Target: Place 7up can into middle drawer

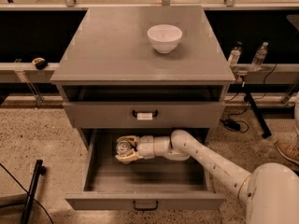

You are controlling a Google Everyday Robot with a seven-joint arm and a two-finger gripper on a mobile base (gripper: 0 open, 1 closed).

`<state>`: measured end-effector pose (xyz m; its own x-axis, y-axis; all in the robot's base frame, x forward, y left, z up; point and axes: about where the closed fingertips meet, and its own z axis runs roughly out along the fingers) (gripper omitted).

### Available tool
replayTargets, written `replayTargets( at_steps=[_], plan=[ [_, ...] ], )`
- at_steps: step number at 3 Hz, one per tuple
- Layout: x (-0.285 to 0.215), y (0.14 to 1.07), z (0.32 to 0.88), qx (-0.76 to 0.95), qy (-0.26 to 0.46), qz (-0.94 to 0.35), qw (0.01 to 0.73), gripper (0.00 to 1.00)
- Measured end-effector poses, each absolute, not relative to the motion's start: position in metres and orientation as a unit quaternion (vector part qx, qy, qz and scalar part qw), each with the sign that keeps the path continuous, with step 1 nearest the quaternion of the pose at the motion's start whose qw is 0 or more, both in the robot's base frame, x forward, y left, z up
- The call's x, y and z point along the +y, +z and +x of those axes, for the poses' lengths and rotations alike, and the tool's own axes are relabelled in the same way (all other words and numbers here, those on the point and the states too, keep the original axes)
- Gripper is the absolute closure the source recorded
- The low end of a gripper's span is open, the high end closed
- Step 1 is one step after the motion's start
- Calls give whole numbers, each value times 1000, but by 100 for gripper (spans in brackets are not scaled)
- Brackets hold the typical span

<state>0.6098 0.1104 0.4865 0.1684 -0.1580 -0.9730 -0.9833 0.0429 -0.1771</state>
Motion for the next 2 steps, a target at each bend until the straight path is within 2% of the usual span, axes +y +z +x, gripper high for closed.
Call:
replayTargets(
  at_steps=[2],
  plan=[
    [117,454,577,535,435,-558,462,100]
  ],
)
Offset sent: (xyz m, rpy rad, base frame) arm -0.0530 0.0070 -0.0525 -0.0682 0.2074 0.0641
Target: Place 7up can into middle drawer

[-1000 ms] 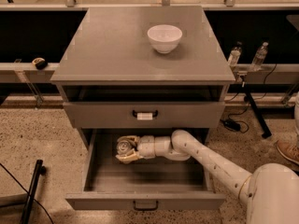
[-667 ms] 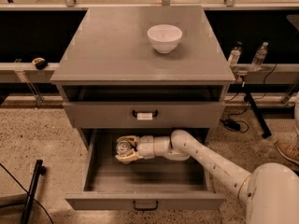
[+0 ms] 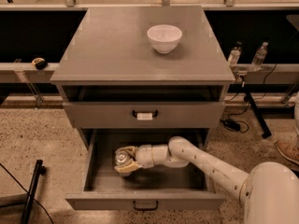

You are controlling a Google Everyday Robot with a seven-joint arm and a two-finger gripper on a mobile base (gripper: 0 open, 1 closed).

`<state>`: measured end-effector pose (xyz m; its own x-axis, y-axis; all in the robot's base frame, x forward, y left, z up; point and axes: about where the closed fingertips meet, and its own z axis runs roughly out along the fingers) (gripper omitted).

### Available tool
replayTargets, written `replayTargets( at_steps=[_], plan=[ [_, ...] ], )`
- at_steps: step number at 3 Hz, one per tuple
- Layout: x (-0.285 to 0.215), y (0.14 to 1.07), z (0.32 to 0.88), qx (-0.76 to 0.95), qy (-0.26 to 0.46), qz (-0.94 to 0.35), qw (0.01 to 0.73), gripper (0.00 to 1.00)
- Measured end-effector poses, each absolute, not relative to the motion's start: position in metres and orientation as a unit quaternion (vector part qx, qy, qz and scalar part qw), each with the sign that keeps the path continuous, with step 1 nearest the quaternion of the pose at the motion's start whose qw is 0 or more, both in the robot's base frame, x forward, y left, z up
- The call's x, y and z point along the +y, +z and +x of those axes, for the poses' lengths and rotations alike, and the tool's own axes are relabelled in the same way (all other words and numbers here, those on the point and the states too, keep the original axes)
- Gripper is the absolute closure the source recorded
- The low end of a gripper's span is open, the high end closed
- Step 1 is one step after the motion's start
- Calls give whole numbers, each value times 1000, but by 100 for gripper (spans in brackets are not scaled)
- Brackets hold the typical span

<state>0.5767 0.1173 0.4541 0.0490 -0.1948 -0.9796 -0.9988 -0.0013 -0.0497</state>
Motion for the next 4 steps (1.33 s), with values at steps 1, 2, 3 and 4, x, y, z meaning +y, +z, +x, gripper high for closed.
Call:
replayTargets(
  at_steps=[1,2,3,4],
  plan=[
    [117,454,576,535,436,-558,461,81],
    [117,454,576,535,436,-558,461,58],
    [117,454,576,535,436,-558,461,35],
    [118,454,576,535,436,-558,461,11]
  ],
)
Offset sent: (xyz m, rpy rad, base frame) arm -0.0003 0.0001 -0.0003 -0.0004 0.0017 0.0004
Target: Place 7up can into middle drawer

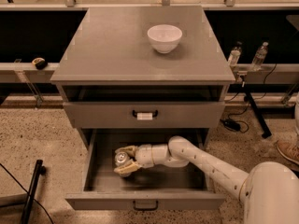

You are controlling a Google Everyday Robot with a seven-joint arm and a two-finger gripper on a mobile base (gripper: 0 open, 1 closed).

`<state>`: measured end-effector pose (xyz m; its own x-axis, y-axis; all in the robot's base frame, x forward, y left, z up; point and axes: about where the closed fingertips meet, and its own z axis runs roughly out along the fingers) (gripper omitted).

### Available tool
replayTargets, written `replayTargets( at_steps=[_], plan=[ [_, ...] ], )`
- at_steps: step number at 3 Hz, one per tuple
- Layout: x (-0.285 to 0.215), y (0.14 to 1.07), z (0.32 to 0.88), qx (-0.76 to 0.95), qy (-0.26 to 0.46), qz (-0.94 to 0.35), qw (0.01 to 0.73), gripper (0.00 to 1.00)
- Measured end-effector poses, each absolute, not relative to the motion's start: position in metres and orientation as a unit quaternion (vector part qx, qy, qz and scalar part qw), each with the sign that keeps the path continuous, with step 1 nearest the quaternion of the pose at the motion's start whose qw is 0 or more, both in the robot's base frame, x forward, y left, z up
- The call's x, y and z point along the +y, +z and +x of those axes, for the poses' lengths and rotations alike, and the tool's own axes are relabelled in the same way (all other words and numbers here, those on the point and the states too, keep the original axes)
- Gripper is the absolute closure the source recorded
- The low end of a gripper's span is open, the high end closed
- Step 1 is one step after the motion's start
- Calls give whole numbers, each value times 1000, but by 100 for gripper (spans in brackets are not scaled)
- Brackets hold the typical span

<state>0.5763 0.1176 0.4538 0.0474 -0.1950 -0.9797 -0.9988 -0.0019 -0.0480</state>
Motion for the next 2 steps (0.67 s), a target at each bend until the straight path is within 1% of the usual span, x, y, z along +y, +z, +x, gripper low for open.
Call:
replayTargets(
  at_steps=[1,2],
  plan=[
    [118,454,576,535,436,-558,461,0],
    [116,455,576,536,435,-559,460,0]
  ],
)
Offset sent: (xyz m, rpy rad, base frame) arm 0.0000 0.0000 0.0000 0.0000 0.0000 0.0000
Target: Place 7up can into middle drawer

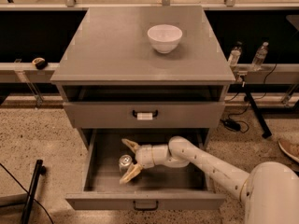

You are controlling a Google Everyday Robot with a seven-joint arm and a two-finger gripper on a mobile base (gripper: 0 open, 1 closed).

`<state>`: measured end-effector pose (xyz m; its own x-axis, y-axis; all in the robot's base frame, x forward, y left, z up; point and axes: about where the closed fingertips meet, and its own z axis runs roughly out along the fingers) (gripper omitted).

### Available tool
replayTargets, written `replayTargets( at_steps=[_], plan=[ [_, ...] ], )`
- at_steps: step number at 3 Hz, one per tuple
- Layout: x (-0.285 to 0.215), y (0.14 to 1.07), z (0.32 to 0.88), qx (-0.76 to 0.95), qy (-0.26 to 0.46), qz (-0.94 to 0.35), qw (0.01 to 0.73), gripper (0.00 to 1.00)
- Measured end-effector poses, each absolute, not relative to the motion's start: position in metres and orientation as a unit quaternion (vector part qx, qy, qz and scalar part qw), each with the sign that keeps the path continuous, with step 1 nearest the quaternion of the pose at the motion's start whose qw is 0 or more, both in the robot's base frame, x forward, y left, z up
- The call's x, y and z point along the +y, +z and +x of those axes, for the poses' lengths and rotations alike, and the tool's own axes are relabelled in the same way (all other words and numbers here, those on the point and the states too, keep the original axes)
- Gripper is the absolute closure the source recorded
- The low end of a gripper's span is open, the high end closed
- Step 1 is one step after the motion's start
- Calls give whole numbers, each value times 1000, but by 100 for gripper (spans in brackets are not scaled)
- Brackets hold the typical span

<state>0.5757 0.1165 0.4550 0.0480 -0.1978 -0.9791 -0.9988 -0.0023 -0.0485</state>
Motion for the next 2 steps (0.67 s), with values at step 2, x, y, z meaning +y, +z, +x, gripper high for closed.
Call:
replayTargets(
  at_steps=[2],
  plan=[
    [74,487,562,571,404,-548,458,0]
  ],
)
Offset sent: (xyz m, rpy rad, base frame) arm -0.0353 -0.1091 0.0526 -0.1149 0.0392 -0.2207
